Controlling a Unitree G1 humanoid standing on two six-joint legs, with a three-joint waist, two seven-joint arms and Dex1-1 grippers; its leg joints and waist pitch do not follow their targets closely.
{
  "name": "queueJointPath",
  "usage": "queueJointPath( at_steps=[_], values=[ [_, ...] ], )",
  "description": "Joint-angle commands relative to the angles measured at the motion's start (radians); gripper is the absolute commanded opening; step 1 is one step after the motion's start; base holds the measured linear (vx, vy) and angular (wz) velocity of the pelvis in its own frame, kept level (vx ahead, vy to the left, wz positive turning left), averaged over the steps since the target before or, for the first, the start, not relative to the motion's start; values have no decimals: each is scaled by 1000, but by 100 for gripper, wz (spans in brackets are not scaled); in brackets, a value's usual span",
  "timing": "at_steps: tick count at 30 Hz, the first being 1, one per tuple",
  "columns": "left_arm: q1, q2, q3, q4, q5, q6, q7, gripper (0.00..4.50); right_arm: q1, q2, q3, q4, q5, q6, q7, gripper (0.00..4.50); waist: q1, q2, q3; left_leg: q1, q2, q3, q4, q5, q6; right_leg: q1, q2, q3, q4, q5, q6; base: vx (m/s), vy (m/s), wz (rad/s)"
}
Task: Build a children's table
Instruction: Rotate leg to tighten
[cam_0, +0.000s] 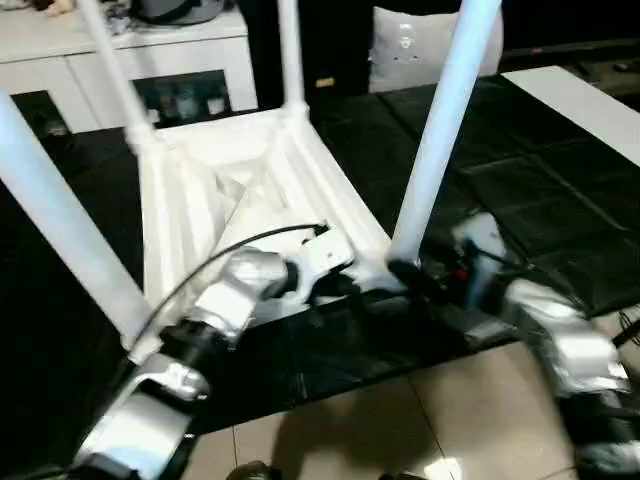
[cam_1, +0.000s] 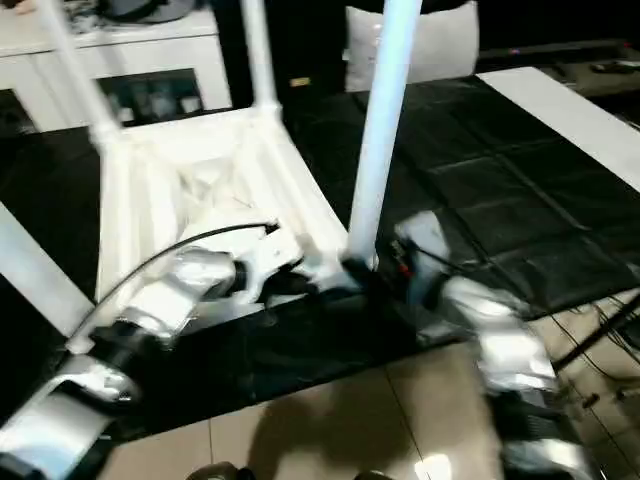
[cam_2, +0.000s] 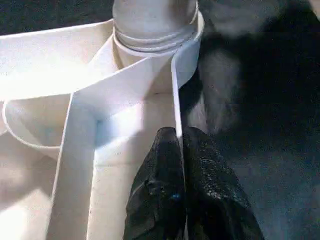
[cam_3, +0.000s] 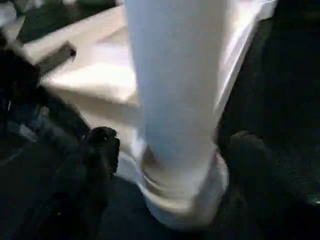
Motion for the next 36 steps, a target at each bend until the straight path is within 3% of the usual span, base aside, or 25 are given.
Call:
queueJointPath(
  at_steps=[1, 4, 6, 9, 10, 14, 16, 22, 32, 36],
  values=[
    [-11, 22, -47, -17, 9, -77, -92, 0, 2, -32, 25, -23, -12, -41, 74, 402, 2, -14, -71, 21, 55, -25, -67, -244, 65, 50, -62, 40, -81, -307, -187, 0, 0, 0],
    [-11, 56, -87, -15, 18, -125, -171, 0, 4, -97, 44, -20, -6, -93, 193, 402, 9, -13, -71, 23, 57, -26, -67, -250, 61, 48, -63, 40, -79, -304, -195, 0, 0, 0],
    [-11, 69, -104, -14, 25, -144, -196, 0, 0, -116, 48, -19, 7, -96, 238, 402, 15, -10, -72, 24, 59, -25, -66, -241, 69, 49, -63, 41, -75, -282, -204, 0, 0, 0],
    [-12, 97, -142, -13, 42, -199, -263, 0, -16, -159, 68, -11, 43, -72, 374, 402, 25, -14, -73, 24, 62, -23, -65, -232, 78, 49, -63, 41, -70, -251, -222, 0, 0, 0],
    [-12, 97, -142, -13, 42, -199, -263, 0, -16, -159, 68, -11, 43, -72, 374, 376, 27, -14, -74, 24, 61, -23, -63, -233, 79, 51, -64, 40, -68, -251, -226, 0, 0, 0],
    [-16, 97, -135, -18, 24, -213, -308, 0, -29, -176, 112, 4, 48, -70, 471, 363, 33, -16, -72, 23, 62, -24, -65, -240, 72, 50, -66, 40, -72, -291, -221, 0, 0, 0],
    [-18, 96, -136, -20, 12, -215, -331, 0, -37, -176, 131, 11, 47, -66, 498, 329, 34, -20, -72, 24, 62, -24, -66, -236, 68, 50, -67, 40, -72, -296, -221, 0, 0, 0],
    [-22, 95, -136, -15, 2, -230, -347, 0, -53, -172, 155, 33, 47, -49, 554, 284, 44, -20, -74, 25, 63, -24, -64, -223, 70, 48, -68, 42, -70, -300, -218, 0, 0, 0],
    [-16, 95, -129, -16, 1, -229, -362, 0, -66, -152, 155, 71, 46, -60, 562, 208, 49, -25, -75, 24, 62, -23, -62, -205, 73, 49, -69, 41, -67, -294, -216, 0, 0, 0],
    [-3, 82, -95, -41, -27, -163, -328, 0, -45, -124, 126, 30, 101, -9, 540, 195, 50, -27, -75, 23, 62, -23, -62, -195, 76, 49, -68, 41, -66, -293, -217, 0, 0, 0]
  ],
)
